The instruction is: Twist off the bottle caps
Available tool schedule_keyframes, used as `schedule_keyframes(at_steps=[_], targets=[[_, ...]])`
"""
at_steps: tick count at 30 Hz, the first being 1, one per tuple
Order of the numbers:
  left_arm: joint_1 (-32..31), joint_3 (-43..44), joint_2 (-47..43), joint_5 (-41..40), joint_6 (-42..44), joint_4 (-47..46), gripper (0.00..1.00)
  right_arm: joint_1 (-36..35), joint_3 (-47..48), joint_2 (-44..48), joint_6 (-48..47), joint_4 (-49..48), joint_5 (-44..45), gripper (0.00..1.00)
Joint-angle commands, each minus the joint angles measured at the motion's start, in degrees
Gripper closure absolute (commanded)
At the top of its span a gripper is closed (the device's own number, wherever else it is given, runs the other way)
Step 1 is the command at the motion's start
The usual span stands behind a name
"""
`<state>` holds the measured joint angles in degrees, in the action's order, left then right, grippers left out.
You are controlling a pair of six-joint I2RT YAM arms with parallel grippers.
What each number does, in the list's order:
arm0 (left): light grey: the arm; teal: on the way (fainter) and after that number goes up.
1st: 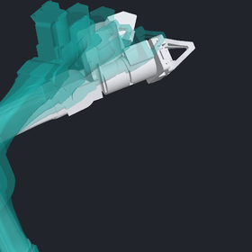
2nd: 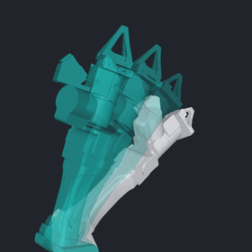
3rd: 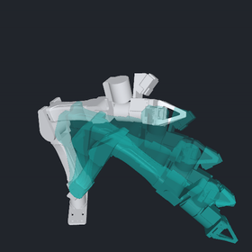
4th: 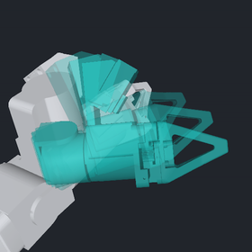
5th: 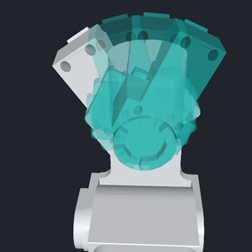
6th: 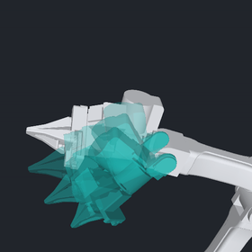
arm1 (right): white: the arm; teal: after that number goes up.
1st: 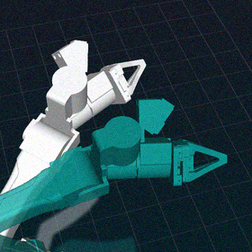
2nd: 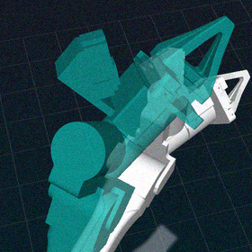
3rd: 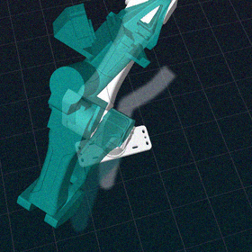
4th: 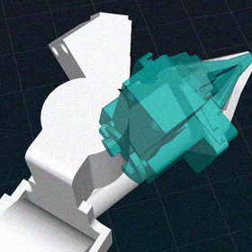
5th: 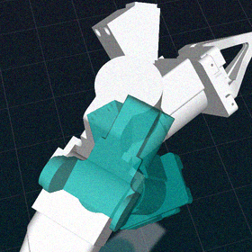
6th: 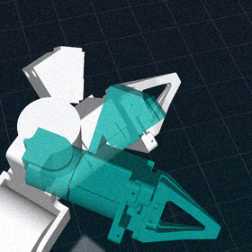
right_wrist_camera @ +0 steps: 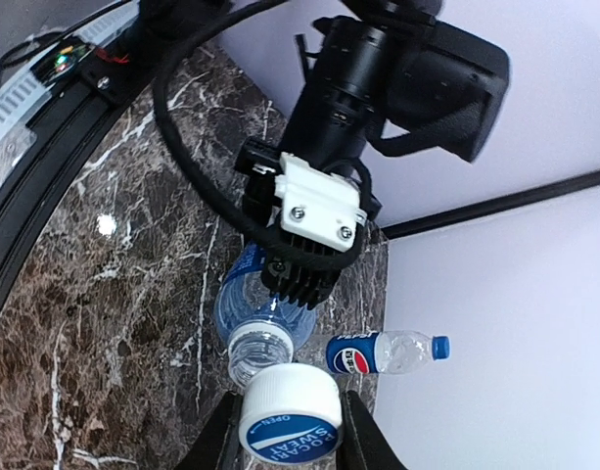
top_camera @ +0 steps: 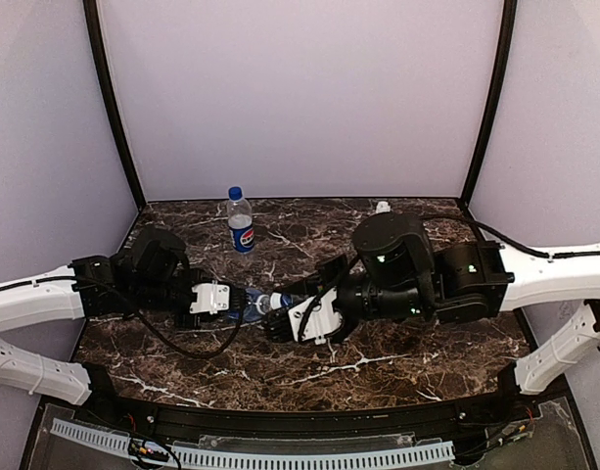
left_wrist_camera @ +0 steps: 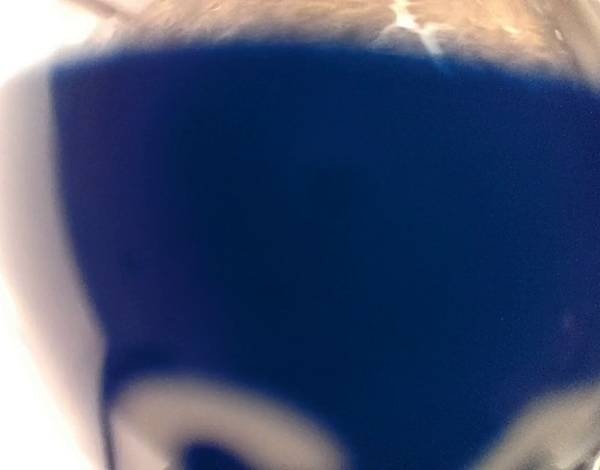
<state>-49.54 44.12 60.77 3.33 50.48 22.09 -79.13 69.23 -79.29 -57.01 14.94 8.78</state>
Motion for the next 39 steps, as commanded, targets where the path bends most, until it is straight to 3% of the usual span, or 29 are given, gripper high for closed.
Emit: schedule_keyframes(at_steps=[1,6,13,26,28,31,34,35,36,37,39], targets=[[4.09,-1.57,-2.90,-8.06,-10.97,-9.08,0.69,3.05,1.97,-1.02,17.29,-2.16,-2.73,1.00],[16.35,-0.39,-8.29,-5.10,-30.55,-10.49,0.69,4.33,12.44,-14.16,35.19,11.57,-6.11,1.00],[24.41,-3.78,-18.29,9.65,-46.55,-10.30,0.68,4.26,19.28,-31.34,44.09,18.99,-11.69,1.00],[27.62,-8.41,-26.48,16.38,-47.40,-11.35,0.69,1.04,44.64,-56.50,44.88,41.66,-3.43,0.97],[27.65,-8.65,-26.76,16.78,-47.20,-11.77,0.69,0.58,45.85,-57.65,44.72,43.22,-2.48,0.88],[27.65,-9.10,-26.99,18.43,-46.63,-12.49,0.69,0.34,46.81,-58.26,44.76,43.95,-2.43,0.64],[27.65,-9.56,-27.02,19.94,-46.54,-13.58,0.68,0.40,46.95,-57.14,45.59,42.51,-0.37,0.47],[27.65,-9.75,-26.96,20.53,-46.67,-13.98,0.68,0.49,46.85,-56.14,45.70,41.36,0.04,0.37],[27.65,-9.80,-26.90,20.81,-46.91,-14.17,0.68,0.67,46.52,-54.32,45.49,39.60,-0.11,0.12],[27.65,-9.74,-26.86,21.49,-47.02,-14.55,0.68,0.86,45.81,-52.66,45.17,37.70,-0.61,0.03],[27.65,-9.43,-26.71,22.69,-47.39,-15.02,0.68,1.49,43.17,-47.95,44.15,32.57,-3.13,0.02]])
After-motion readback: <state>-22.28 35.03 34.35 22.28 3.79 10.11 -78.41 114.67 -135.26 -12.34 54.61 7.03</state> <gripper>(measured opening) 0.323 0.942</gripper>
